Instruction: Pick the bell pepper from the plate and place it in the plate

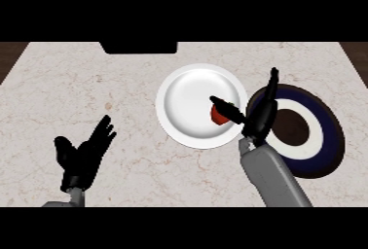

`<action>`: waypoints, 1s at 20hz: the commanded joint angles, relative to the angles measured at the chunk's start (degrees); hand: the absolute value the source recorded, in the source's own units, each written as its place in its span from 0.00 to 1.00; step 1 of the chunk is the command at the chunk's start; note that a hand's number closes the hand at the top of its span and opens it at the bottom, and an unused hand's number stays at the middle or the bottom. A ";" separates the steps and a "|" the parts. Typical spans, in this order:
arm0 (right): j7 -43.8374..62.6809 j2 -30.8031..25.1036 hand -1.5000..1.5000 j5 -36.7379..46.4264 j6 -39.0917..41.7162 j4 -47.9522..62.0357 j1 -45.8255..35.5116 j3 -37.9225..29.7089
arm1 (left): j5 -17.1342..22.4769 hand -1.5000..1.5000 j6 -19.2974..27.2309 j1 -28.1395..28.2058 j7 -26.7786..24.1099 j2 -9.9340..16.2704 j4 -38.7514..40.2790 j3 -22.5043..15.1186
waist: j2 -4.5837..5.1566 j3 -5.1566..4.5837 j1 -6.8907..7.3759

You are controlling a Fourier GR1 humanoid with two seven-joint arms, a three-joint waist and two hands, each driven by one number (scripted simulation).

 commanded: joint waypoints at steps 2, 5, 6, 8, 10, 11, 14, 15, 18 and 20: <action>-3.16 -2.76 0.00 -5.06 8.20 -15.15 12.47 5.41 | -0.41 0.50 -0.98 1.63 -0.86 -0.68 3.43 -0.49 | 0.07 -0.51 -0.99; -6.75 -1.60 0.00 -4.46 6.90 -20.48 21.82 10.58 | 0.30 0.50 -0.57 0.33 2.03 -0.25 1.05 0.65 | 0.12 -0.50 -0.69; -1.61 -1.11 0.00 0.84 6.17 -22.01 22.82 13.81 | -2.28 0.50 2.09 -0.63 3.01 -1.79 1.84 -1.05 | 0.03 -0.56 -1.00; -0.98 -5.45 0.00 0.77 8.79 -25.02 26.37 13.20 | -1.11 0.50 -0.17 4.28 1.34 -0.42 -1.48 -0.58 | 0.06 -0.55 -0.43; -2.45 -5.76 0.00 2.77 7.36 -27.04 30.91 15.25 | -1.95 0.50 1.87 -0.12 1.60 -2.48 2.06 -0.07 | 0.17 -0.55 -0.64; -1.79 -5.74 0.00 2.99 8.06 -25.96 30.37 14.52 | -1.65 0.50 -1.01 1.89 -2.52 -1.46 4.18 0.37 | 0.23 -0.55 -0.38; -1.28 -6.16 0.00 5.78 7.95 -29.76 35.47 17.30 | -4.01 0.50 2.17 0.86 1.72 -3.23 1.07 -1.70 | 0.21 -0.53 -0.39; 2.04 -5.08 0.00 9.18 7.95 -29.18 34.73 17.52 | 0.93 0.50 -3.77 -1.72 1.08 1.06 4.78 3.57 | 0.27 -0.57 -0.42; 1.61 -1.86 0.00 13.87 5.41 -29.88 40.03 21.98 | -2.39 0.50 -0.29 1.70 2.03 -1.66 -0.25 0.27 | 0.22 -0.54 -0.24; -1.57 -3.43 0.00 9.97 6.16 -29.54 39.38 19.10 | -2.20 0.50 -0.31 -3.23 4.48 -2.06 1.94 1.59 | 0.27 -0.51 -0.27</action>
